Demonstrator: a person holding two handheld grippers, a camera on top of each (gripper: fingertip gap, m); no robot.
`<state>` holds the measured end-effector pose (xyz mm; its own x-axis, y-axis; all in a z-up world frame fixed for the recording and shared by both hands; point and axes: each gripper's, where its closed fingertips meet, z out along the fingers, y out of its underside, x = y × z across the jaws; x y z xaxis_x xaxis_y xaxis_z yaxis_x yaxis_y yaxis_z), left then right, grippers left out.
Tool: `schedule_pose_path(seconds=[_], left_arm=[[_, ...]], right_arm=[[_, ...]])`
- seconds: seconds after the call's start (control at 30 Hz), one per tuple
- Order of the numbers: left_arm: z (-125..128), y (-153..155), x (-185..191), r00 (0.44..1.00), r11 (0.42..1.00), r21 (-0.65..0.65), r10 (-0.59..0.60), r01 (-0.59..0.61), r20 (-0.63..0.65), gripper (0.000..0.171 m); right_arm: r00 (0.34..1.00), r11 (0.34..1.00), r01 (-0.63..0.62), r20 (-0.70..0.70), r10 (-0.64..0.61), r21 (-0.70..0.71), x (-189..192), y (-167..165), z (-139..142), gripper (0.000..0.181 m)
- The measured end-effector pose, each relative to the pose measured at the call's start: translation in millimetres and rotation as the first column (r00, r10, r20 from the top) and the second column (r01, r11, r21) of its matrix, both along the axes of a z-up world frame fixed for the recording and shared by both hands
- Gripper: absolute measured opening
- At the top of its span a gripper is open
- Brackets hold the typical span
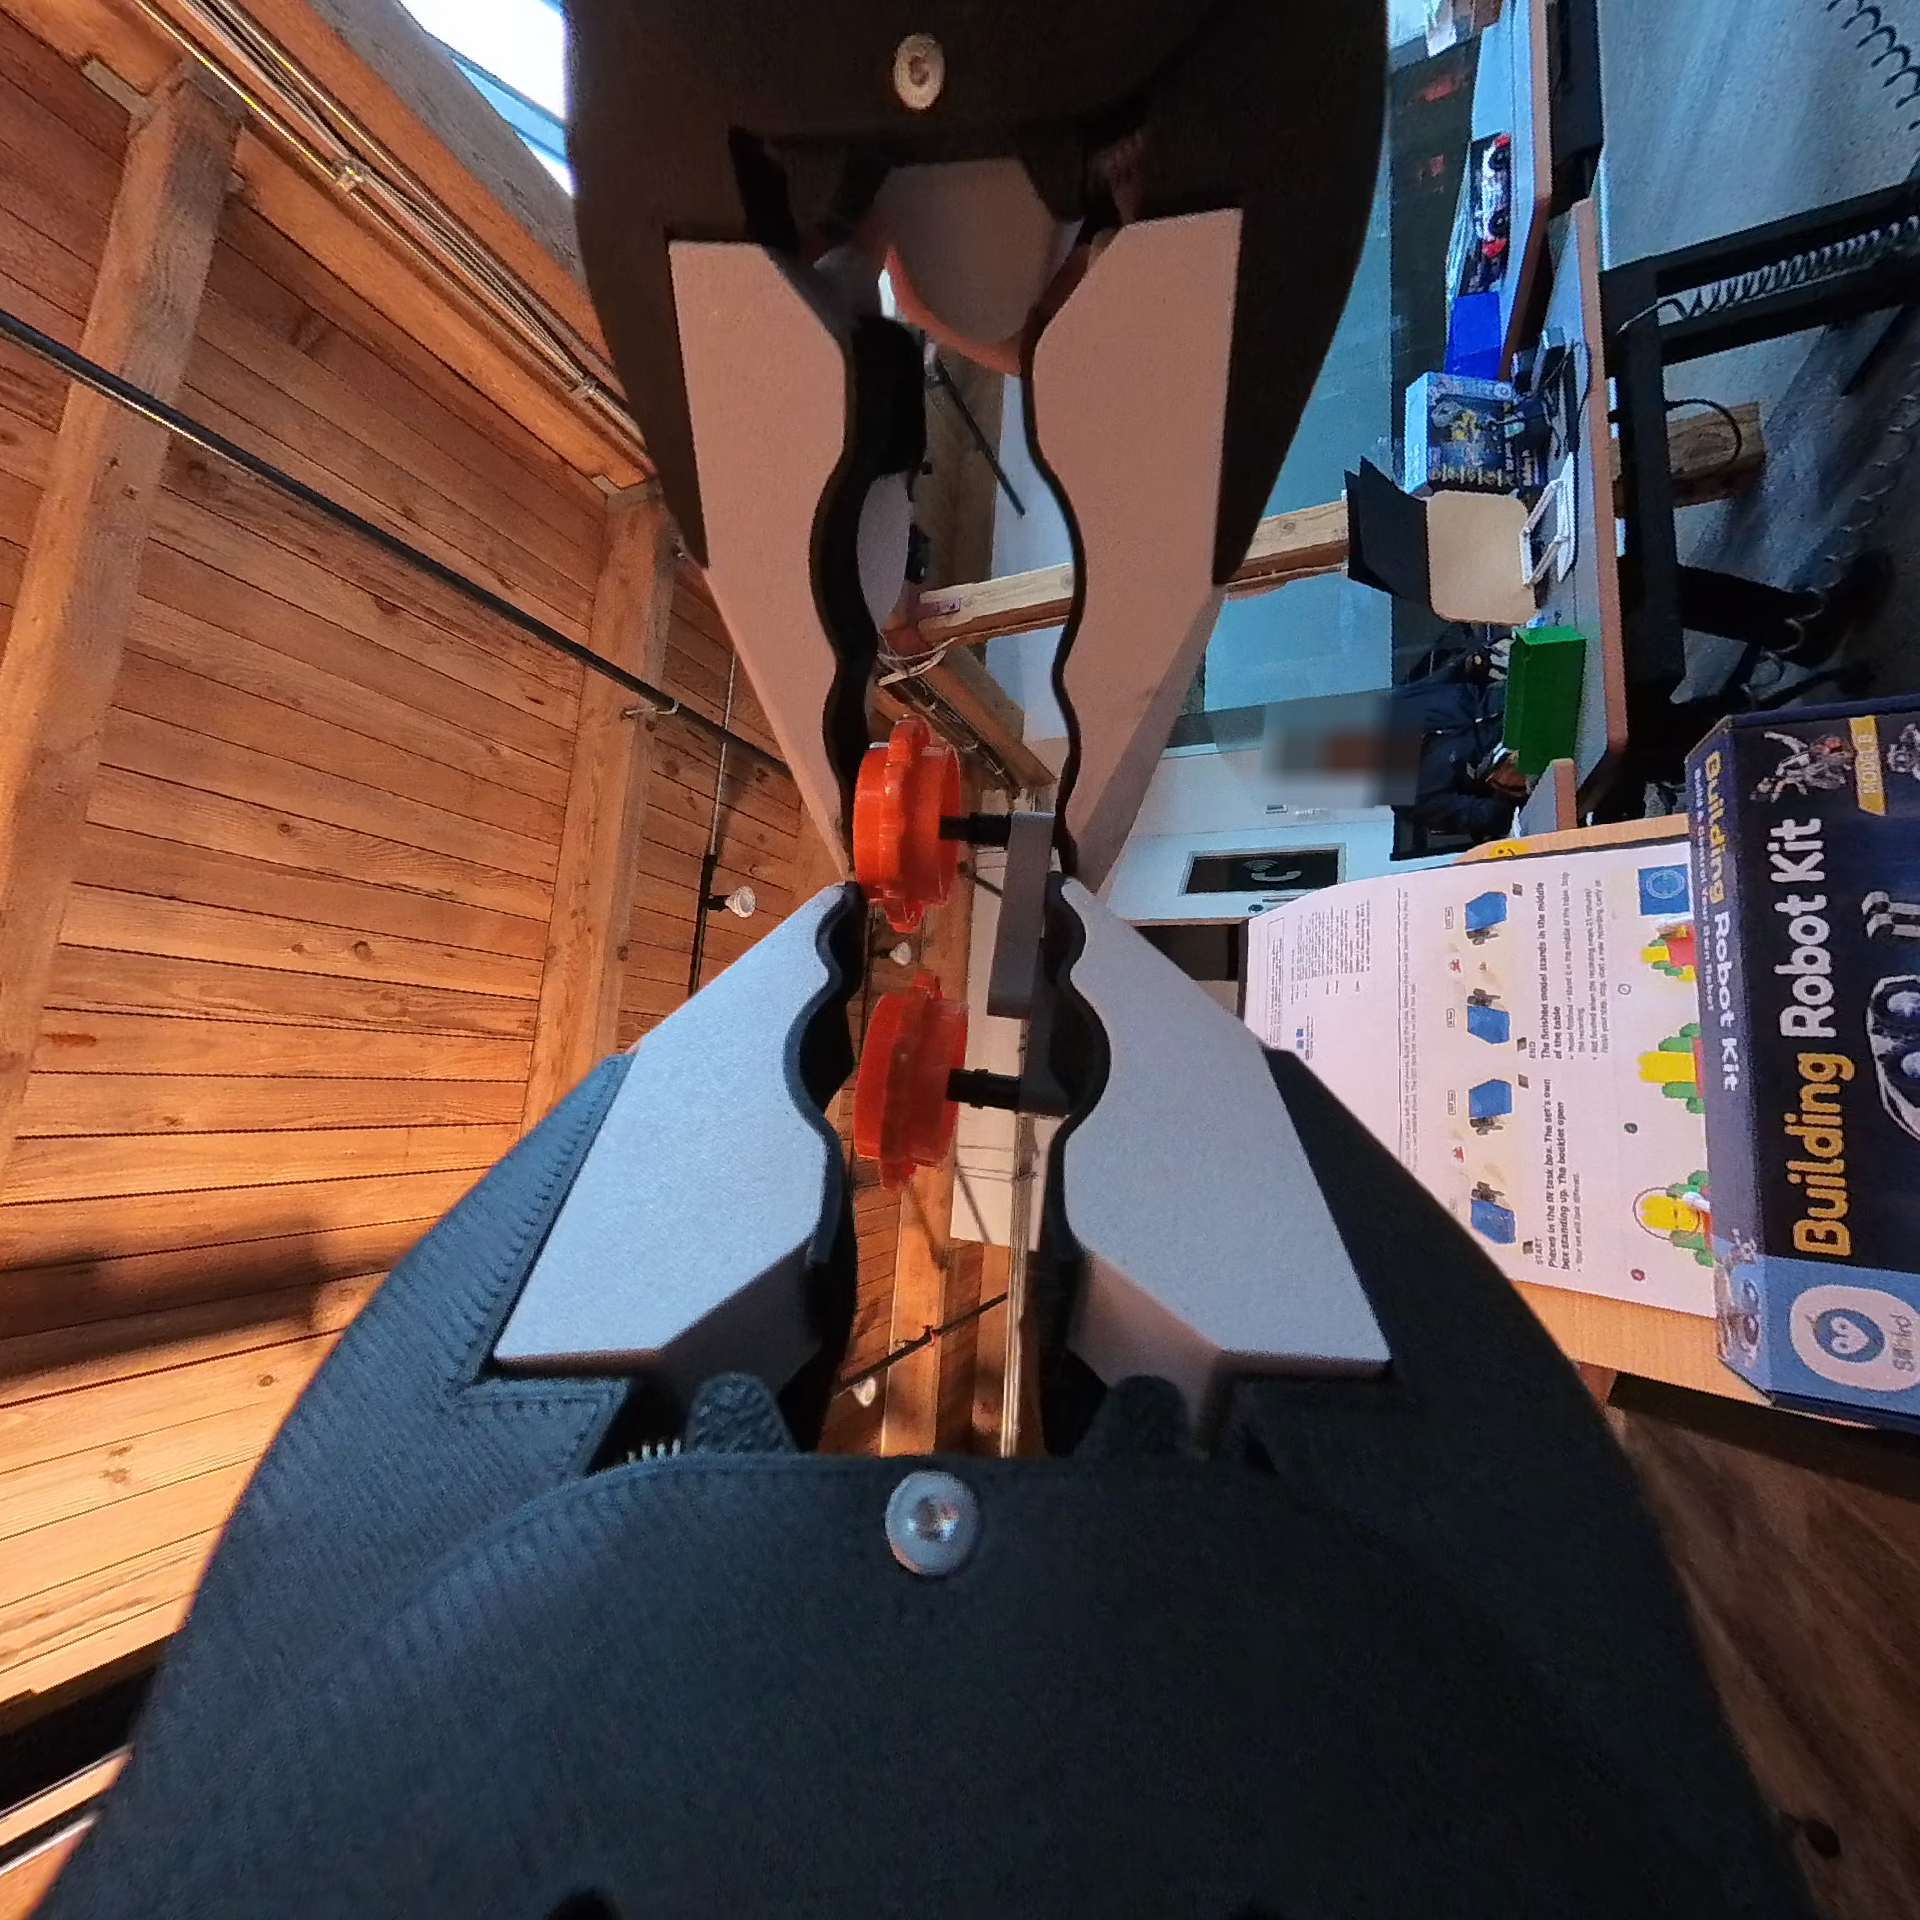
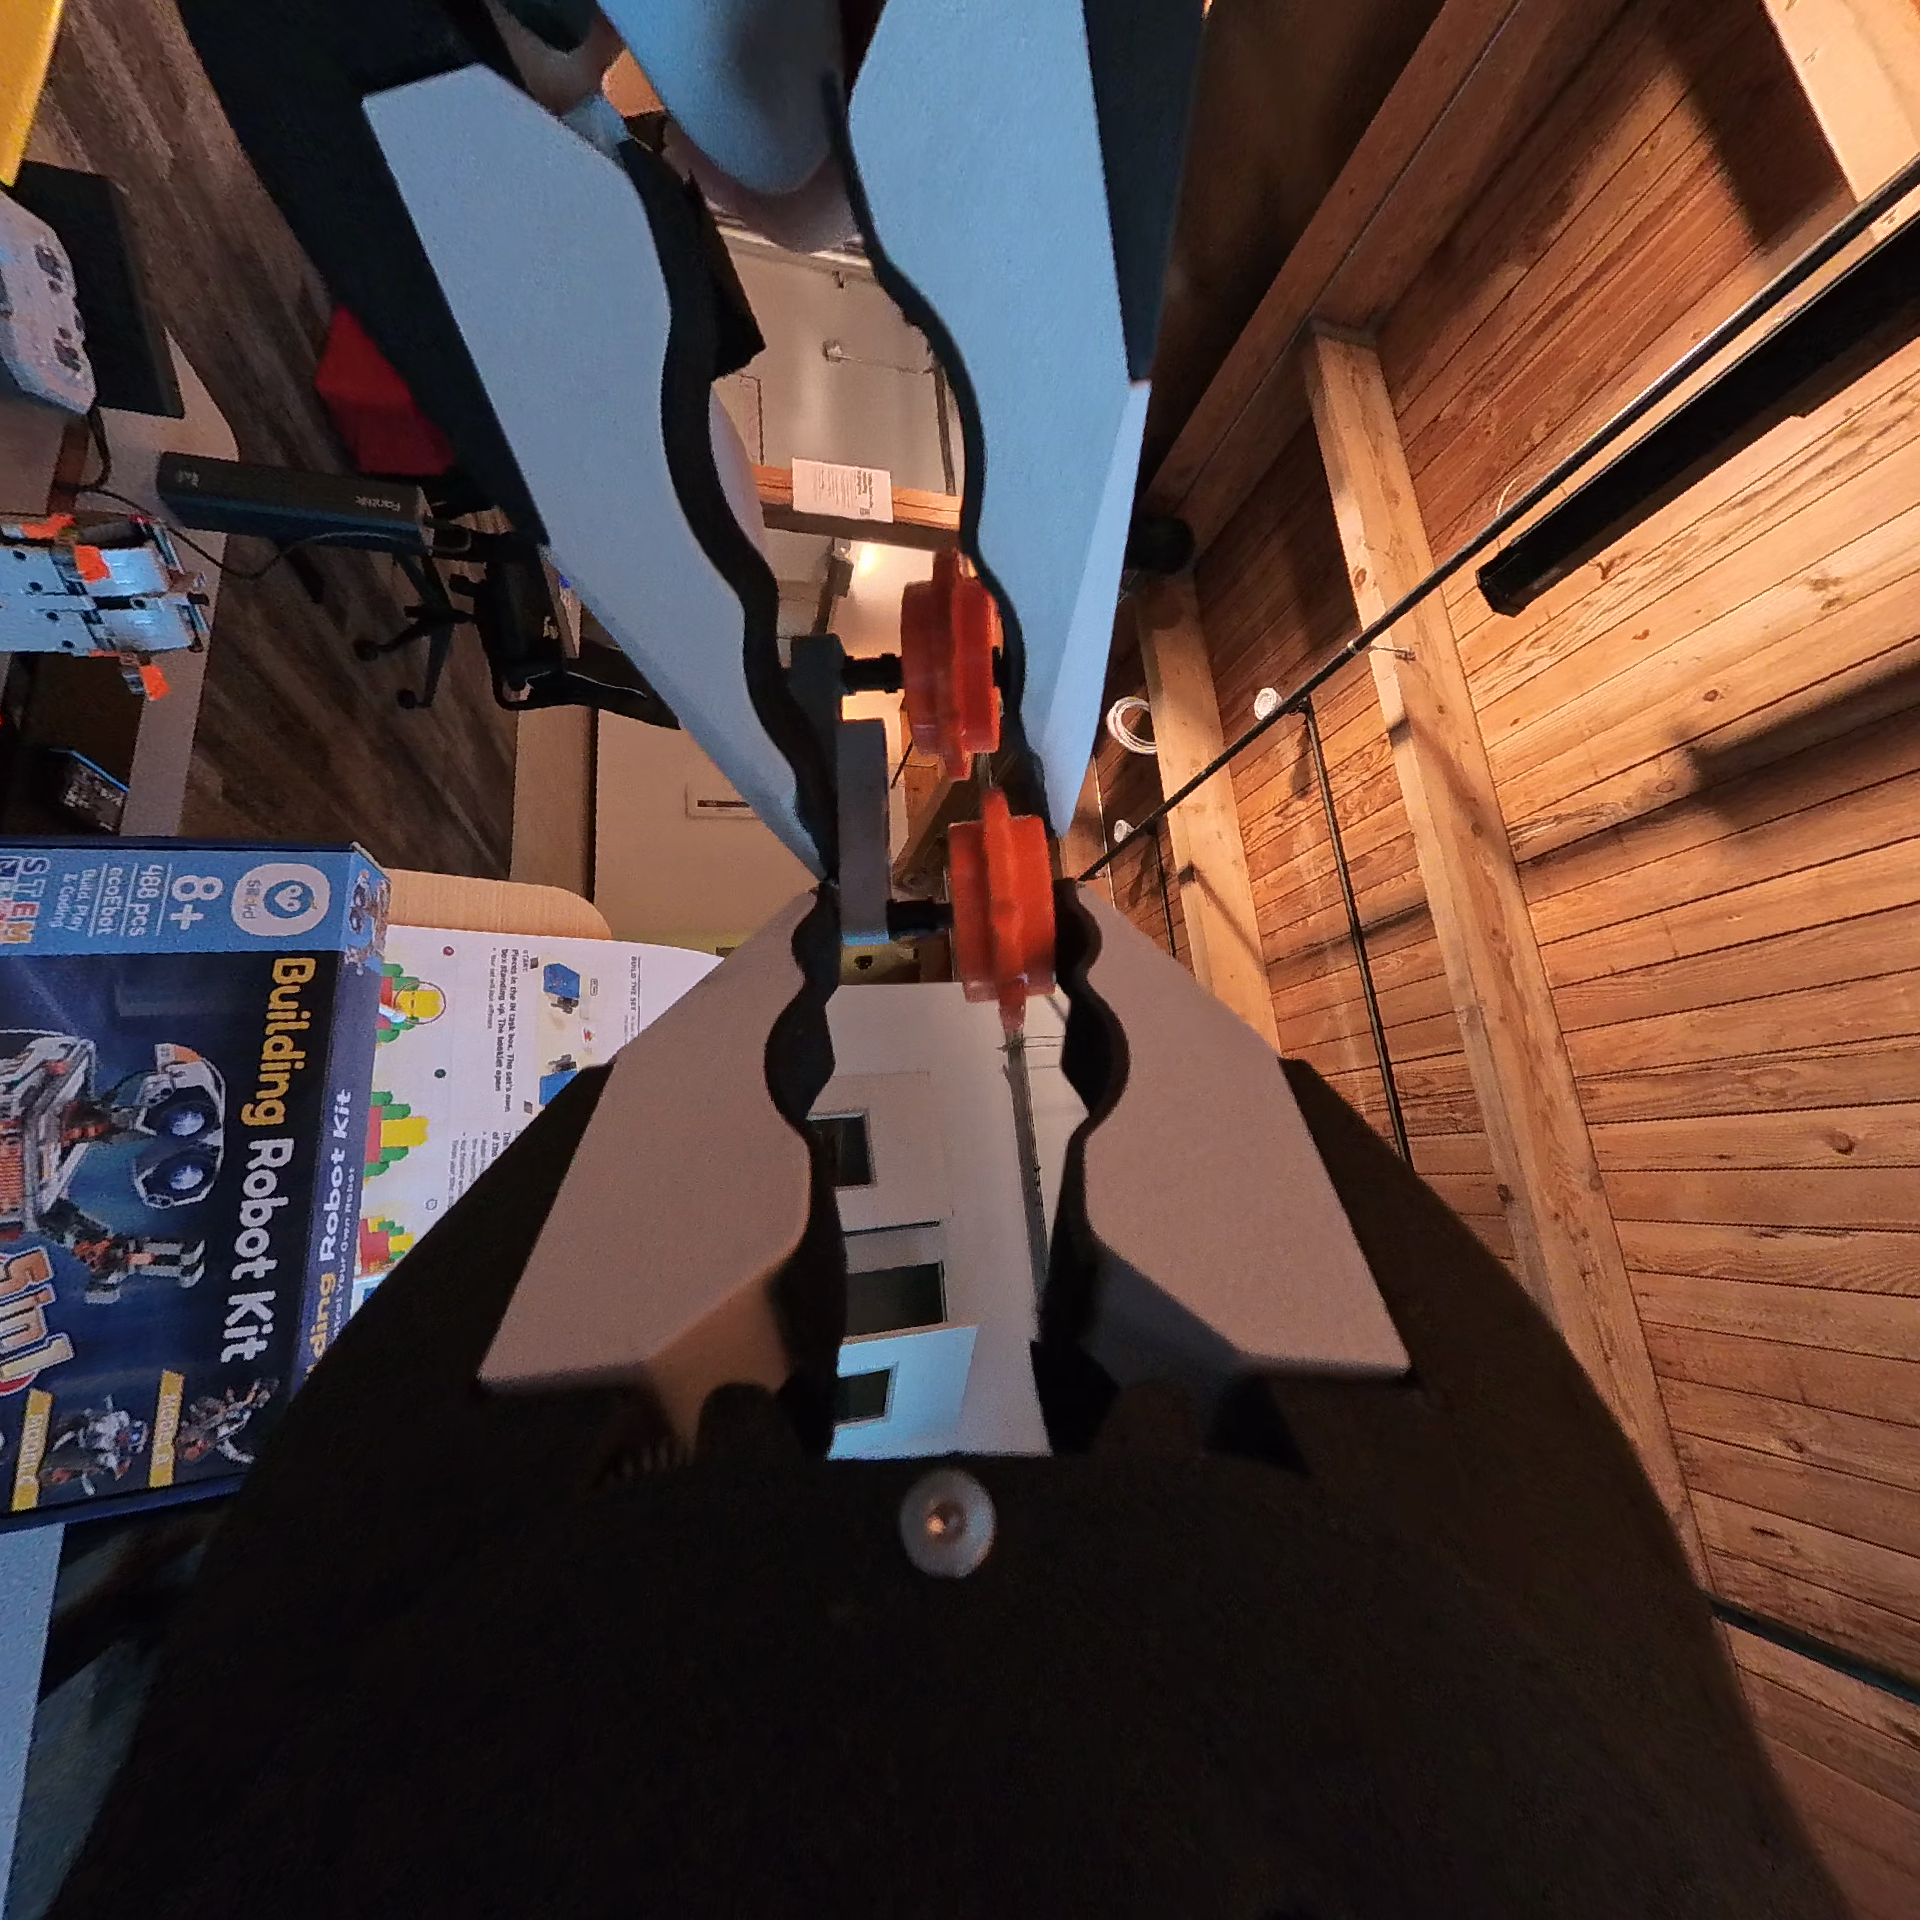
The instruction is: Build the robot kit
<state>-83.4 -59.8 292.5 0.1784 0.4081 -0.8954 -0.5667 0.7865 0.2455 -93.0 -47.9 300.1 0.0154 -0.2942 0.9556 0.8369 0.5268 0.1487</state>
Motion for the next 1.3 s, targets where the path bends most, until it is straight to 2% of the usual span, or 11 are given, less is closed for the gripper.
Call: schedule_pose_path(seconds=[0.37, 0.57, 0.73, 0.9, 1.03, 1.13, 1.17, 1.2, 1.23, 1.27, 1.3], left_arm=[[-3.1, -5.7, -1.9, 0.999, 0.999, 0.037, -0.025, 0.024, 0.028, 0.031], [-29.3, -2.0, -0.4, 0.999, 0.996, 0.092, 0.003, -0.007, 0.044, 0.031], [-76.9, 17.7, 6.5, 1.000, 1.000, -0.014, 0.015, -0.014, 0.018, 0.031], [-154.5, 45.5, 12.6, 1.000, 0.986, -0.164, 0.016, -0.017, -0.006, 0.031], [-215.0, 65.5, 13.7, 1.000, 0.948, -0.318, 0.025, -0.025, -0.002, 0.031], [-237.8, 70.7, 7.8, 0.996, 0.846, -0.531, 0.005, 0.040, 0.084, 0.032], [-238.7, 73.0, 2.0, 0.990, 0.797, -0.600, 0.017, 0.069, 0.137, 0.037], [-240.9, 75.9, -4.6, 0.979, 0.709, -0.696, 0.039, 0.112, 0.198, 0.035], [-245.9, 77.2, -9.6, 0.961, 0.560, -0.807, 0.063, 0.188, 0.268, 0.035], [-250.9, 77.5, -13.2, 0.937, 0.378, -0.883, 0.093, 0.279, 0.336, 0.037], [-255.0, 78.8, -17.0, 0.909, 0.201, -0.909, 0.130, 0.366, 0.395, 0.041]], right_arm=[[0.999, 0.997, -0.039, 0.009, 0.038, 0.064, -1.0, -5.9, -1.9, 0.040], [0.999, 0.995, -0.045, 0.004, 0.045, 0.088, 0.8, -0.7, -29.8, 0.040], [0.999, 1.000, -0.015, -0.040, 0.014, -0.012, 8.7, 21.5, -80.6, 0.040], [0.996, 0.994, -0.008, -0.092, -0.002, -0.108, 15.3, 49.3, -161.3, 0.040], [0.994, 0.991, 0.009, -0.106, -0.024, -0.137, 17.9, 68.0, -220.0, 0.040], [0.984, 0.981, 0.063, -0.153, -0.091, -0.182, 28.3, 86.9, -241.8, 0.040], [0.980, 0.980, 0.077, -0.166, -0.108, -0.182, 32.4, 92.2, -245.2, 0.040], [0.977, 0.977, 0.090, -0.175, -0.124, -0.191, 36.0, 97.4, -249.5, 0.040], [0.971, 0.974, 0.110, -0.187, -0.147, -0.196, 39.8, 102.7, -252.7, 0.040], [0.968, 0.970, 0.126, -0.191, -0.166, -0.206, 42.3, 108.1, -257.1, 0.040], [0.965, 0.969, 0.135, -0.193, -0.176, -0.208, 43.4, 112.3, -261.0, 0.040]])
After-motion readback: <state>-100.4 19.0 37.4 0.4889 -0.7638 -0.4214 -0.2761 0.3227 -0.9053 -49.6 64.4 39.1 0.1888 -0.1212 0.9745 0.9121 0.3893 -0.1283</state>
